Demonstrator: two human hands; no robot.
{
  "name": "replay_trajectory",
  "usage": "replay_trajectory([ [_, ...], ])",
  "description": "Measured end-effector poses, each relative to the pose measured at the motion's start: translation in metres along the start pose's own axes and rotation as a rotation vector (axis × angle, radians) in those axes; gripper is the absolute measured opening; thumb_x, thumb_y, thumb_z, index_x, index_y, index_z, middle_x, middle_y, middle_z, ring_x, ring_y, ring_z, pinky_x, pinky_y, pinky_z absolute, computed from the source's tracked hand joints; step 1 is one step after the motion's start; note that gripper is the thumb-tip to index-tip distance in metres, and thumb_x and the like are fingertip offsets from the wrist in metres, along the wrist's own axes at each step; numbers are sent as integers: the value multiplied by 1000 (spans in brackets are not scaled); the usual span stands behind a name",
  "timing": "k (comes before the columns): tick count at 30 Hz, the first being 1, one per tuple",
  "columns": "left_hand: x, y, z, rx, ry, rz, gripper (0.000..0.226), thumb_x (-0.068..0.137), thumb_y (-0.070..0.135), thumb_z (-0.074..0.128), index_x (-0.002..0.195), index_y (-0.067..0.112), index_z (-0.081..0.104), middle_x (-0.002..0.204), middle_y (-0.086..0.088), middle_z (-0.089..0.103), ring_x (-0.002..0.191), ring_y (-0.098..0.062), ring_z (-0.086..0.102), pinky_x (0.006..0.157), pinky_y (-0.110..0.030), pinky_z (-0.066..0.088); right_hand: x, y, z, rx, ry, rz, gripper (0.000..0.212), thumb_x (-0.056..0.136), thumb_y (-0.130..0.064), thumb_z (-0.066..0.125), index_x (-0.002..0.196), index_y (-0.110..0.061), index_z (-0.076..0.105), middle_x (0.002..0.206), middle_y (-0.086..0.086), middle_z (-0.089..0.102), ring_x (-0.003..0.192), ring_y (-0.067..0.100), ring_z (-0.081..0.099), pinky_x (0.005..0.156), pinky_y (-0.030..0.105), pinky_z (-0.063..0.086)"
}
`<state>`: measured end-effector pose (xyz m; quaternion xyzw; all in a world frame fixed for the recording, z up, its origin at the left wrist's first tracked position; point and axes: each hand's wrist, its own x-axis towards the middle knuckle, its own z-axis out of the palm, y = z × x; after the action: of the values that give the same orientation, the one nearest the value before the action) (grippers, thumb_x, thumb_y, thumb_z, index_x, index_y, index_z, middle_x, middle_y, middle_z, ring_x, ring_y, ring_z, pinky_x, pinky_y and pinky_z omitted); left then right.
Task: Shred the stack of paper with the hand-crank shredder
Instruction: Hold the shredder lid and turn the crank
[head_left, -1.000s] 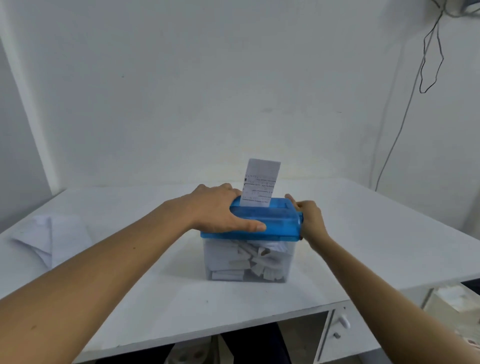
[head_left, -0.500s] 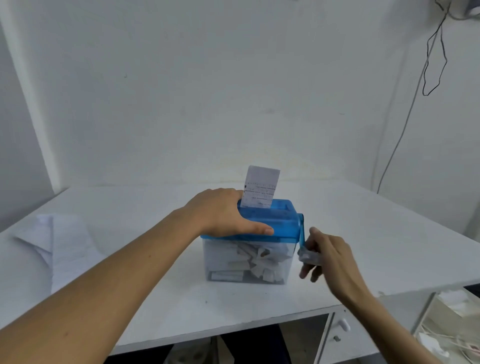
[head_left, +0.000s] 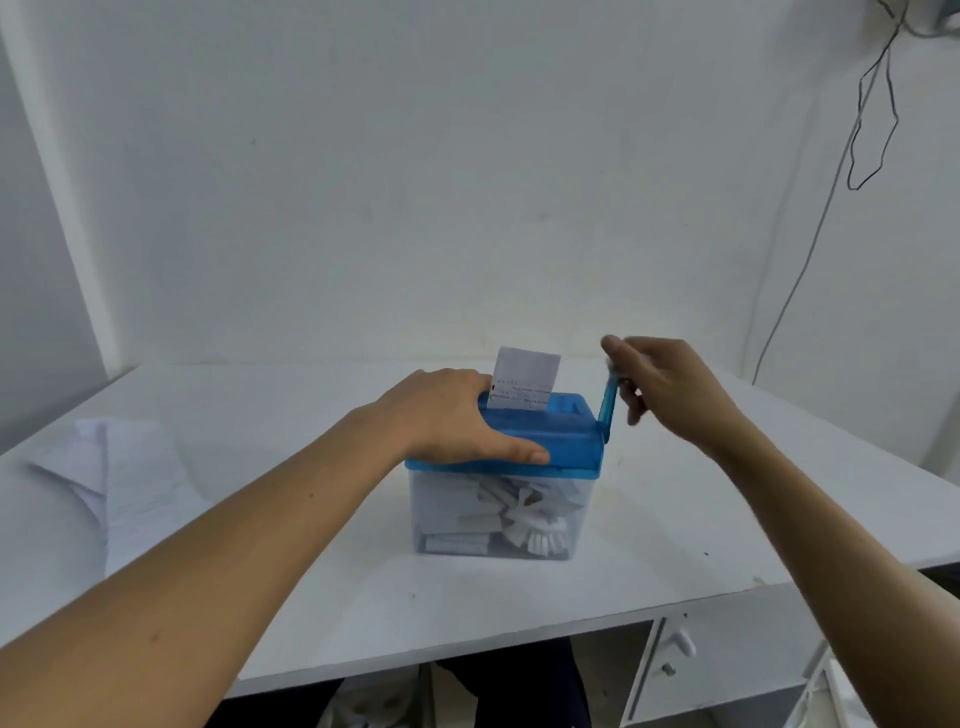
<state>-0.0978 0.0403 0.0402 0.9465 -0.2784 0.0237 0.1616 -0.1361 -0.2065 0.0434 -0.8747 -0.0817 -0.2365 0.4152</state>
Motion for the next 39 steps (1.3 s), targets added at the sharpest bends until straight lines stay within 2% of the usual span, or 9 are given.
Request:
replay_trajectory([
  [3, 1, -1, 1, -3, -7, 9, 88, 64, 90, 64, 137, 42, 51, 108, 21, 57, 100, -12, 59, 82, -29, 50, 24, 10, 18, 73, 118, 44, 31, 100, -37, 58, 89, -8, 59, 73, 2, 61, 56, 11, 54, 52, 26, 52],
  [6, 1, -1, 0, -12, 4, 21, 82, 65, 89, 64, 132, 44, 53, 109, 21, 61, 99, -10, 60, 85, -30, 51, 30, 20, 36, 92, 187, 136, 37, 100, -37, 58, 77, -9, 56, 65, -3, 59, 50, 6, 48, 50, 22, 45],
  [9, 2, -4, 2, -1, 13, 21, 83, 63, 91, 64, 131, 44, 54, 112, 21, 63, 99, -10, 60, 88, -31, 53, 22, 41, 53, 16, 49, 288, 43, 102, -37, 55, 68, -10, 56, 61, 1, 58, 50, 13, 47, 49, 24, 42],
  [14, 3, -4, 6, 41, 43, 10, 80, 59, 98, 54, 119, 46, 59, 101, 21, 64, 90, -5, 58, 81, -31, 52, -12, 56, 68, -90, -73, 516, 30, 94, 2, 45, 68, -6, 56, 58, 7, 56, 49, 17, 48, 46, 24, 38],
  [20, -1, 0, 3, 92, 34, -2, 56, 66, 95, 53, 88, 44, 49, 92, 21, 56, 82, -1, 52, 67, -28, 38, -42, 47, 65, -92, -152, 550, 34, 101, -16, 49, 73, -4, 62, 55, 1, 60, 38, 6, 47, 41, 17, 39],
  [23, 2, -2, 3, 92, 8, -6, 73, 60, 100, 50, 108, 45, 57, 98, 21, 59, 88, -5, 56, 73, -31, 45, -59, 35, 56, 1, -190, 604, 43, 106, -26, 42, 73, -5, 63, 54, 1, 59, 40, 8, 46, 44, 19, 39],
  [32, 4, -3, 2, 142, -14, -25, 86, 65, 98, 50, 131, 43, 54, 120, 20, 59, 104, -14, 55, 89, -33, 41, -75, -13, 7, 255, -260, 466, 58, 103, -48, 41, 61, -10, 55, 51, 9, 51, 41, 18, 41, 43, 25, 35],
  [37, 6, -4, 2, 115, -31, -14, 91, 63, 99, 50, 135, 45, 51, 129, 24, 56, 107, -9, 52, 93, -32, 39, -60, -6, -23, 172, -595, 172, 43, 83, -47, 72, 69, -8, 66, 68, 15, 67, 59, 26, 67, 59, 29, 54],
  [39, 4, -5, 3, 113, -26, -7, 93, 62, 99, 51, 138, 44, 50, 133, 24, 56, 111, -9, 53, 98, -33, 40, -56, -1, -26, 149, -617, 108, 43, 81, -51, 74, 69, -10, 68, 65, 15, 67, 58, 25, 67, 59, 29, 55],
])
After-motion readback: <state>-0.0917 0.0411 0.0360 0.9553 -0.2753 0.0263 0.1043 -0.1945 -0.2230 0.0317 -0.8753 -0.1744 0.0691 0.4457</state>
